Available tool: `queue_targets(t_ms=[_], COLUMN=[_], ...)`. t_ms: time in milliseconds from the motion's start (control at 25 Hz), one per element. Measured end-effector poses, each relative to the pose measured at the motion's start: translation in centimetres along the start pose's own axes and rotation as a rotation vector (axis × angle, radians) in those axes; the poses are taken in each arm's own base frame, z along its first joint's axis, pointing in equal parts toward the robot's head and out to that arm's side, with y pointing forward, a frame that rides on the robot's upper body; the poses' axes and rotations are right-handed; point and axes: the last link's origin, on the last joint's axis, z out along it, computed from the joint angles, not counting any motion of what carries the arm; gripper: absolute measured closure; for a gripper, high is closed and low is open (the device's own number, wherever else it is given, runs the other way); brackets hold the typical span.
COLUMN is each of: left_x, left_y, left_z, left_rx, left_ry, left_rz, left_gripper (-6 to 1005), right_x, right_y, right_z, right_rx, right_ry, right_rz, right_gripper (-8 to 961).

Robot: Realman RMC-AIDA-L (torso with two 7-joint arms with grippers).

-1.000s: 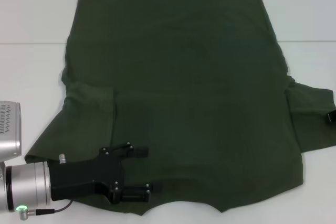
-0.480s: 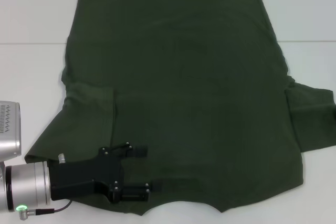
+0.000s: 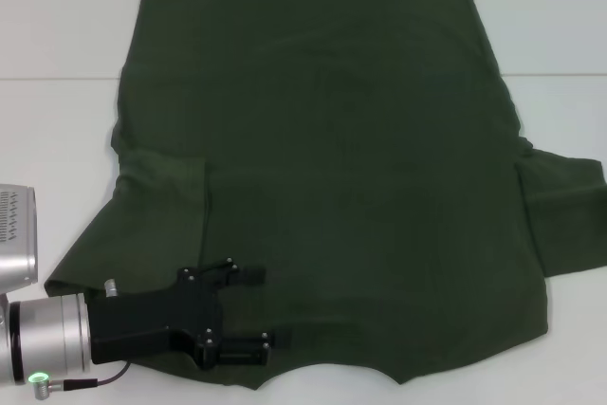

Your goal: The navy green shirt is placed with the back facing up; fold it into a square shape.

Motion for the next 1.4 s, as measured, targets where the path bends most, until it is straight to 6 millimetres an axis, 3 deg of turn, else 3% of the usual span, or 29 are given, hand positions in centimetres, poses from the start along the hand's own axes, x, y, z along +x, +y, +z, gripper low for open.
queue_targets(t_ms=[400, 640, 1400], left_x=[-0.2, -0.2, -0.3], left_y=[0.0, 0.0, -0.2], left_z=[-0.1, -0.2, -0.2], left_rx=[0.006, 0.009, 0.020], left_ry=[0.000, -0.001, -0.009], left_rz=[-0.006, -0.010, -0.010], left_gripper=[62, 65, 65], right_x=[0.0, -0.5, -6.1], right_y=[-2.1, -2.2, 2.2], right_z=[-2.5, -3.2, -4.8], right_rx=[0.008, -0.009, -0.039], right_ry=[-0.094, -0.123, -0.157], right_rz=[0.066, 0.075, -0.076], right_gripper=[908, 917, 914])
